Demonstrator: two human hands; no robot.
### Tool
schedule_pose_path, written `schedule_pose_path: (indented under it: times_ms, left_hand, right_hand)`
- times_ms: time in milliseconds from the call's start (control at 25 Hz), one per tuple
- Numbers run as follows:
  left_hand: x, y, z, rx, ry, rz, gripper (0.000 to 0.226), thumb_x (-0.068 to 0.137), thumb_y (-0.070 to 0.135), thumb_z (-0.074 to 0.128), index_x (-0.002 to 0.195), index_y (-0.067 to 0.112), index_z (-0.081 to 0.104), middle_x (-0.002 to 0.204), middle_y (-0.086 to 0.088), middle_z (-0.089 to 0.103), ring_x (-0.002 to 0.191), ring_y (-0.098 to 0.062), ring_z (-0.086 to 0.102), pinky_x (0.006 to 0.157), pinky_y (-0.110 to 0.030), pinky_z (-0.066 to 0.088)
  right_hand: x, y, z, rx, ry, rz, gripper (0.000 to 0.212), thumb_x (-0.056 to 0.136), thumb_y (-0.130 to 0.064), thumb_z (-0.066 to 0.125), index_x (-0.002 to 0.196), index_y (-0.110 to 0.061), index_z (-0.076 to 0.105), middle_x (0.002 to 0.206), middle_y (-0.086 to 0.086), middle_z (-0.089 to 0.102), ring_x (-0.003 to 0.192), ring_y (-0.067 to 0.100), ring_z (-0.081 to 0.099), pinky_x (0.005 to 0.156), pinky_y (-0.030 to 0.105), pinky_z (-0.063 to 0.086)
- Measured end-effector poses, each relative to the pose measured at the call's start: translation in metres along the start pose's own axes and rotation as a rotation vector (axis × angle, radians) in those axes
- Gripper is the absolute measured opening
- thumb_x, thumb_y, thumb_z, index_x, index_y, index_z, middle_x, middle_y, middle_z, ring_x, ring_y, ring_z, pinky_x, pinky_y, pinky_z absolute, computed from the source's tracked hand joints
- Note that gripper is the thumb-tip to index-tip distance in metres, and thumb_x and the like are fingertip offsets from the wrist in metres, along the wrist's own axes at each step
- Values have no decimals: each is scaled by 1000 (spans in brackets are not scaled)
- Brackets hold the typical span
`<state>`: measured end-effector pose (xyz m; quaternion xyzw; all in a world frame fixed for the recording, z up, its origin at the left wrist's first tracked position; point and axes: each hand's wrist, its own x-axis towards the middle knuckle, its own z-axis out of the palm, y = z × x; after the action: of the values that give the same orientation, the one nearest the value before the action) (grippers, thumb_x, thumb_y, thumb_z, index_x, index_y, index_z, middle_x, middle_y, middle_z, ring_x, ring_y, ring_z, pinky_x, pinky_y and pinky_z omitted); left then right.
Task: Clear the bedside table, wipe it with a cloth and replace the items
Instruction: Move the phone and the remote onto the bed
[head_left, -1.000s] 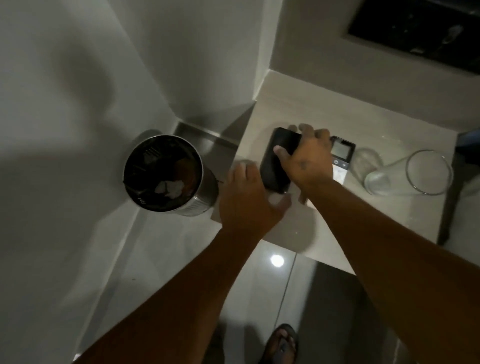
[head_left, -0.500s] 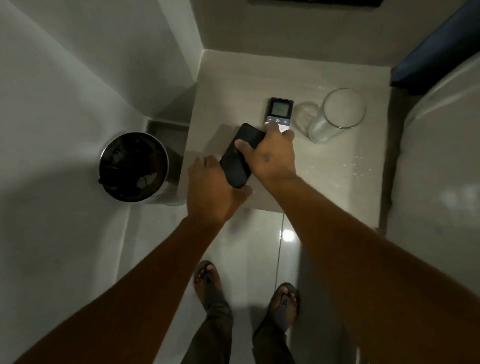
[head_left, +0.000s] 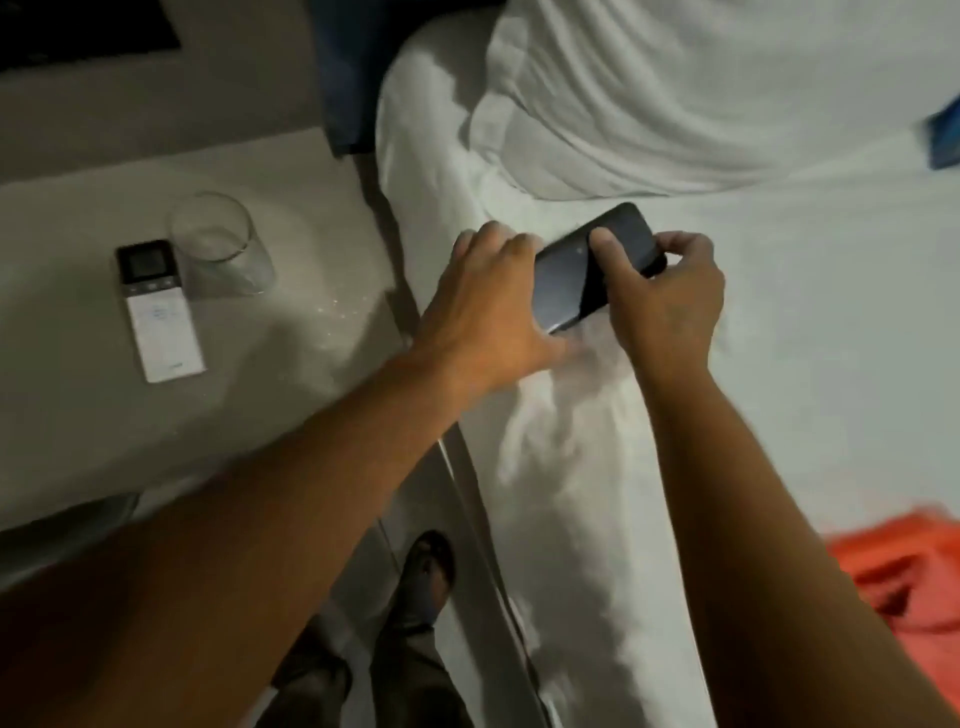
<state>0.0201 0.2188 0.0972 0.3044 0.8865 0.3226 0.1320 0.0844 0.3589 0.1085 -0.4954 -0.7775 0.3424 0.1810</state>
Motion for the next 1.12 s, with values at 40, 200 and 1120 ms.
schedule_pose_path:
  times_ms: [40,200,1120]
  left_hand:
    - [17,12,8,23,-73,19,79,59,56,79,124,14,62,120,-9,58,115,-29,52,95,-38,49]
    - [42,23,32,133,-196,28,67,62,48,78,117,12,62,118,-10,57,114,-31,51,98,-38,48]
    - [-107,-330,-27,-23,382,-846,67,73,43,82,120,2,59,126,-18,61,116,-33,56,97,-35,46]
  right_hand:
    - [15,10,-8,-24,-5,47,57,71,-65,72,107,-24,54,112,4,66,87,11,62,57,10,37]
    - [41,39,-5,-131,-119,164,57,78,-65,68,112,-21,54,113,-1,63,86,14,57,55,16,31]
    - [-203,-77,367,-167,-667,-21,15,88,-25,75,100,-18,81,109,4,78,106,22,71,95,29,55]
